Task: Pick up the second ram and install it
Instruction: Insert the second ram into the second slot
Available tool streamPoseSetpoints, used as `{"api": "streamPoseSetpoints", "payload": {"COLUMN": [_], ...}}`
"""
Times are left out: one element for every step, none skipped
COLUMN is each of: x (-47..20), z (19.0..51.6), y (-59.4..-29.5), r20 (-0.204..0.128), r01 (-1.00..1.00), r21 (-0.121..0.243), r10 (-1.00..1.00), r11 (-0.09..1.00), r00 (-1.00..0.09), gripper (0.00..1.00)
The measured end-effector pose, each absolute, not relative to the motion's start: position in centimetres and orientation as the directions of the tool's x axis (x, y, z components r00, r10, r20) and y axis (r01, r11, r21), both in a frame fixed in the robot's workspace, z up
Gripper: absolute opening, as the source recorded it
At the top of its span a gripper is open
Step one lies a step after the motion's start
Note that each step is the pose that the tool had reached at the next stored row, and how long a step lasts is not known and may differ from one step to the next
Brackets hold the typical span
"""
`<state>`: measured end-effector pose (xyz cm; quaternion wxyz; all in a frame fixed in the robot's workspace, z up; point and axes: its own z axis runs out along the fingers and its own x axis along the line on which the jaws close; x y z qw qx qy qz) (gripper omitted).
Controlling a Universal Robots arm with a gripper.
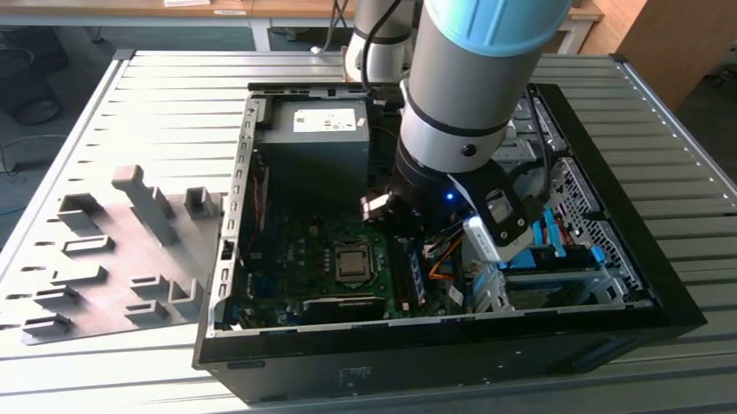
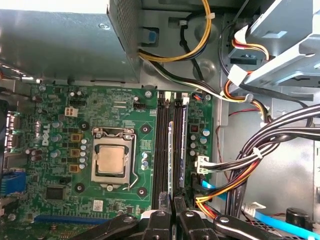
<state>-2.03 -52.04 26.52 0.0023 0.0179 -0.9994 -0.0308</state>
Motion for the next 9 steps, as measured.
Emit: {"api": "streamPoseSetpoints", "payload": {"x": [-2.03,-2.02,-2.02,-2.02,-2.02,-2.02,-2.02,-2.02,-2.02], "z": [26.48,26.44,26.39,26.33,26.27,26.22,26.15,26.10,26.04], "y": [-52.04,-52.04,-52.04,-52.04,-52.04,-52.04,-52.04,-52.04,-52.04], "r20": [0.004,0.004,0.004,0.004,0.004,0.004,0.004,0.004,0.004], "r01": [-0.036,-0.036,-0.036,-0.036,-0.036,-0.036,-0.036,-0.036,-0.036], "r21": [0.062,0.062,0.062,0.062,0.062,0.062,0.062,0.062,0.062], "r10": [-0.036,-0.036,-0.036,-0.036,-0.036,-0.036,-0.036,-0.036,-0.036], "r11": [0.997,0.997,0.997,0.997,0.997,0.997,0.997,0.997,0.997], "r00": [-0.999,-0.999,-0.999,-0.999,-0.999,-0.999,-0.999,-0.999,-0.999], "gripper": [0.14,0.14,0.14,0.14,0.14,0.14,0.14,0.14,0.14]}}
